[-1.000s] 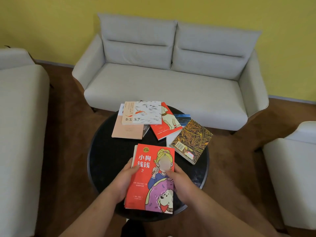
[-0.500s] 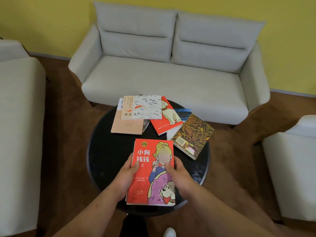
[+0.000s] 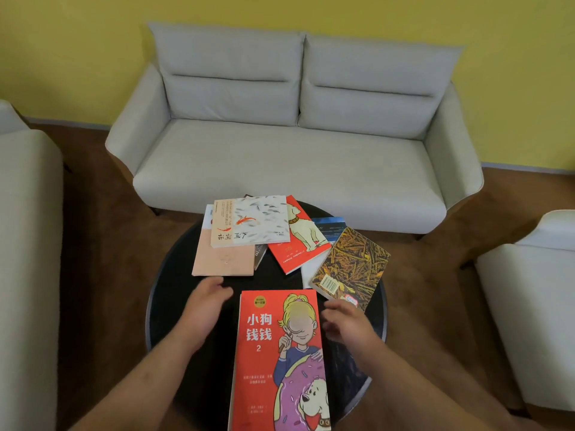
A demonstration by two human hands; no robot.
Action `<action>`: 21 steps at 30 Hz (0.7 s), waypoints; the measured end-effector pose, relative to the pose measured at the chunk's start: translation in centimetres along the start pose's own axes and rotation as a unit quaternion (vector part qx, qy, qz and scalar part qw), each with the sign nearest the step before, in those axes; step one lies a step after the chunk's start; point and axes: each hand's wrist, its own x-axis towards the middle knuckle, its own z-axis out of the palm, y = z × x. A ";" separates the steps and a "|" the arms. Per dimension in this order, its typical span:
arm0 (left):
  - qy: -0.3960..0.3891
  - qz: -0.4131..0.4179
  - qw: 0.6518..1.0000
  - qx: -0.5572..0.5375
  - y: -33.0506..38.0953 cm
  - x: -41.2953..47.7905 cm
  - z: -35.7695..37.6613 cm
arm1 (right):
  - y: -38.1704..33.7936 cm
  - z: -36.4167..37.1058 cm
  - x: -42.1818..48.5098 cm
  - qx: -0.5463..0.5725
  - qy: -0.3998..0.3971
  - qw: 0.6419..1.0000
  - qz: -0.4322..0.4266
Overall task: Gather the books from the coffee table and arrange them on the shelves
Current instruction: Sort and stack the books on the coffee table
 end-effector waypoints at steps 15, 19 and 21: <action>0.053 -0.028 0.995 0.079 6.6 15.9 -0.1 | -1.8 -4.1 9.9 -0.179 0.267 0.938 0.130; 0.100 -0.051 0.987 0.113 6.8 17.8 0.8 | -0.7 -3.6 10.6 -0.025 0.255 0.948 0.188; 0.109 -0.055 0.984 0.128 7.3 18.3 1.3 | -0.4 -3.4 10.8 -0.014 0.251 0.947 0.199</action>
